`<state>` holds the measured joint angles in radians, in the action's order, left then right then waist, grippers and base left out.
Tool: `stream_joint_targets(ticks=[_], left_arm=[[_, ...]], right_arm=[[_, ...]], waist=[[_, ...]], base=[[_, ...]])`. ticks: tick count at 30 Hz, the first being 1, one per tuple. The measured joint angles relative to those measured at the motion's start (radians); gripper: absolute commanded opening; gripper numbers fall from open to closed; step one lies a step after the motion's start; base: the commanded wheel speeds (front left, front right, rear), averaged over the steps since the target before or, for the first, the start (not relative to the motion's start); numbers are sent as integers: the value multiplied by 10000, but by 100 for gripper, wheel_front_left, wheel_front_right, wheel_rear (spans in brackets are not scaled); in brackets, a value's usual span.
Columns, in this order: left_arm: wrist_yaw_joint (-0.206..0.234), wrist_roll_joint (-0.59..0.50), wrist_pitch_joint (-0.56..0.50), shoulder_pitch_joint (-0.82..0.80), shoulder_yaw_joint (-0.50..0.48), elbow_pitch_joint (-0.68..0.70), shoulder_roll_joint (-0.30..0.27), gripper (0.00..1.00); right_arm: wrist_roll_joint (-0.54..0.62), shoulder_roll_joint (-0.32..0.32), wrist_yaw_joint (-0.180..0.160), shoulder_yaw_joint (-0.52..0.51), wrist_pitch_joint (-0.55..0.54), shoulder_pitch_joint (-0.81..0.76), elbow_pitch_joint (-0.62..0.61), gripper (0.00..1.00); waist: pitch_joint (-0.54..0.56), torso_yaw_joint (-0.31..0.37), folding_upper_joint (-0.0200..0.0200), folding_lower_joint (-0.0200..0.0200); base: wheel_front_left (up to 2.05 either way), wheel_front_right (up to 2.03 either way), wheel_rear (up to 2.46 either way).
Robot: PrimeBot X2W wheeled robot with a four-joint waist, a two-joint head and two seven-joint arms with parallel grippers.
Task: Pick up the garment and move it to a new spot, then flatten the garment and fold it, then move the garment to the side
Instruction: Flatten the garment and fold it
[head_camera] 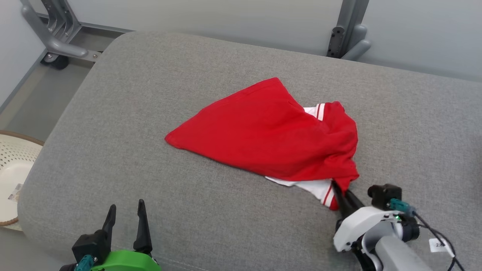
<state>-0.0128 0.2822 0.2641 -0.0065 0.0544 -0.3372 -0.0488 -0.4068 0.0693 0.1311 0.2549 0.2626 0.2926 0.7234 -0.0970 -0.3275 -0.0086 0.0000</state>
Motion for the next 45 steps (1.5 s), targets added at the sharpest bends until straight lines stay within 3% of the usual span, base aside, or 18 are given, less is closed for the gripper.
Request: stream_joint_targets(ticks=[9,14,15,16,21,30,37,45], left_arm=[[0,303,0,3,431,-121,0,100],[25,410,0,1,811,-320,4,100],[25,416,0,3,861,-357,4,100],[25,418,0,7,903,-399,2,100],[2,418,0,168,982,-562,2,100],[19,337,2,209,688,-570,0,100],[-46,265,0,217,679,-602,2,100],[-61,251,0,275,719,-631,0,100]], right_arm=[[2844,1327,0,-581,0,1382,-1312,0],[4234,1542,0,-303,-50,2286,-1643,0],[4318,1440,0,-238,-192,2394,-1547,40],[4328,1281,0,-188,-297,2461,-1419,100],[4172,644,2,-391,-311,2426,-920,100],[3664,454,2,-1258,-42,897,-548,100],[3373,374,0,-1542,-8,-371,-1062,100],[2997,38,2,-485,-4,-1170,-1553,100]], waist=[[149,245,0,0],[324,237,0,0],[349,215,0,0],[369,190,0,0],[391,109,0,0],[506,463,0,0],[666,925,0,0],[719,1055,0,0]], base=[[0,0,0],[0,0,0],[0,0,0],[0,0,0],[0,0,0],[0,0,0],[0,0,0],[0,0,0]])
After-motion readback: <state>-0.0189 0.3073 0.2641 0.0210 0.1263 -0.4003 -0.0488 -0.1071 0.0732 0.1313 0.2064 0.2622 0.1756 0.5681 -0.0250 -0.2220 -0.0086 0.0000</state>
